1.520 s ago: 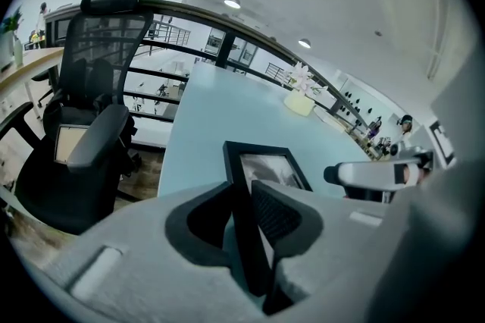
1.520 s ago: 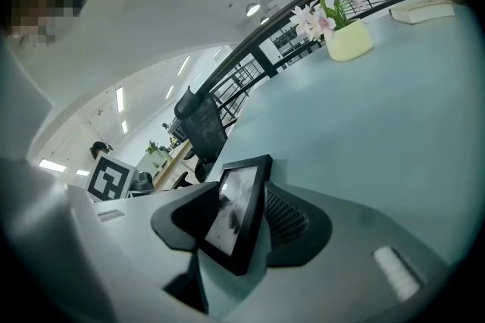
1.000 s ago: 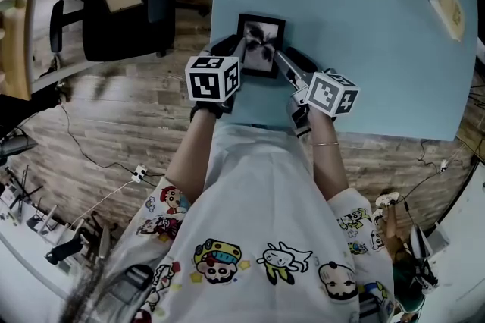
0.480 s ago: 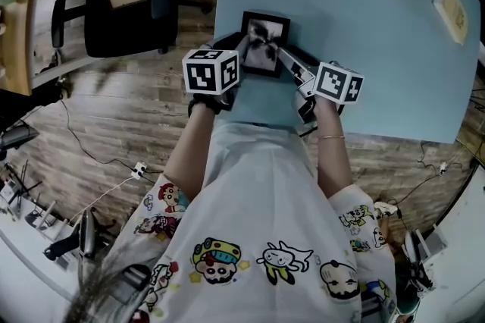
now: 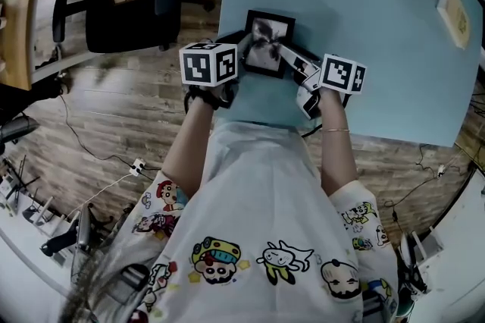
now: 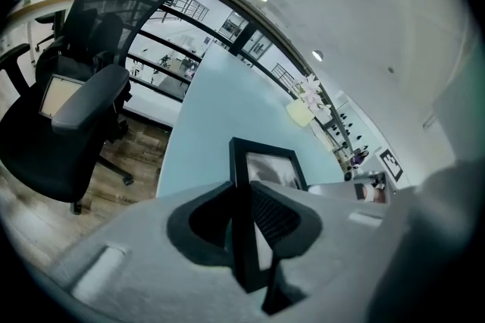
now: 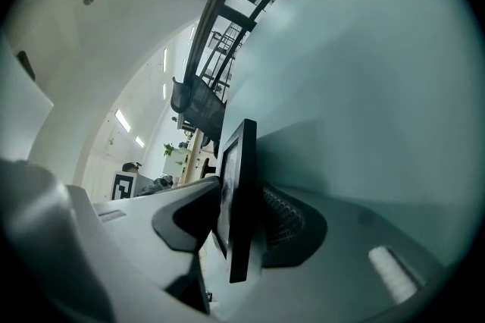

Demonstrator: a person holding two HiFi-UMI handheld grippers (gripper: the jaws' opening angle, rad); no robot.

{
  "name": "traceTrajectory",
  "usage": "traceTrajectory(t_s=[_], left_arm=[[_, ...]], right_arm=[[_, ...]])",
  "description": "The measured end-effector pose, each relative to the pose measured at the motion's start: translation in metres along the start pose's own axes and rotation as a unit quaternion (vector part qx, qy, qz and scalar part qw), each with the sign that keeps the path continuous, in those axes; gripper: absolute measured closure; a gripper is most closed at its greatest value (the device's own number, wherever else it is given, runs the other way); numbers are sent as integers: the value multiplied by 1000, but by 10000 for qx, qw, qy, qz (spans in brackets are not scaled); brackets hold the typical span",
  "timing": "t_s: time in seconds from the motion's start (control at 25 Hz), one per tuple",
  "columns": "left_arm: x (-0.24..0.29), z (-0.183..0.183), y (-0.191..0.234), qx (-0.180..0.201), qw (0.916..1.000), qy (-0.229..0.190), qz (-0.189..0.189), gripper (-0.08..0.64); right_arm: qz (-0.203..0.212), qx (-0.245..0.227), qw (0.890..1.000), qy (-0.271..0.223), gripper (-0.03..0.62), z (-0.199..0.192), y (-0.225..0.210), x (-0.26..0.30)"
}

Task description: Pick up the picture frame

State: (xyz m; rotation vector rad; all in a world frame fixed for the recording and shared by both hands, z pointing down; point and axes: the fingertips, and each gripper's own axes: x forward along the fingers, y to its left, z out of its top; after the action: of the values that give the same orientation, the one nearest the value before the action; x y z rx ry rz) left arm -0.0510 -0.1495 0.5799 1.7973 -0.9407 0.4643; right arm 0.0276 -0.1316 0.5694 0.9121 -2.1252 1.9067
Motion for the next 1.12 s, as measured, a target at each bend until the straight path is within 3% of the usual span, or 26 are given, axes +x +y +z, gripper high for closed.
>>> traceTrajectory(t_s=[0.36,0.8,1.12], left_arm=[[1,0,-1,-152,9998,63,-142,489],[0,1,-1,-240,9994,91,-235,489],[-2,1,2,-268,9994,81,-187,488]], right_arm=[[127,-103,9994,292,446,-2,7,16],[313,224,9991,166,518,5,10,25],[672,528,9963,41,546,4,14,26]])
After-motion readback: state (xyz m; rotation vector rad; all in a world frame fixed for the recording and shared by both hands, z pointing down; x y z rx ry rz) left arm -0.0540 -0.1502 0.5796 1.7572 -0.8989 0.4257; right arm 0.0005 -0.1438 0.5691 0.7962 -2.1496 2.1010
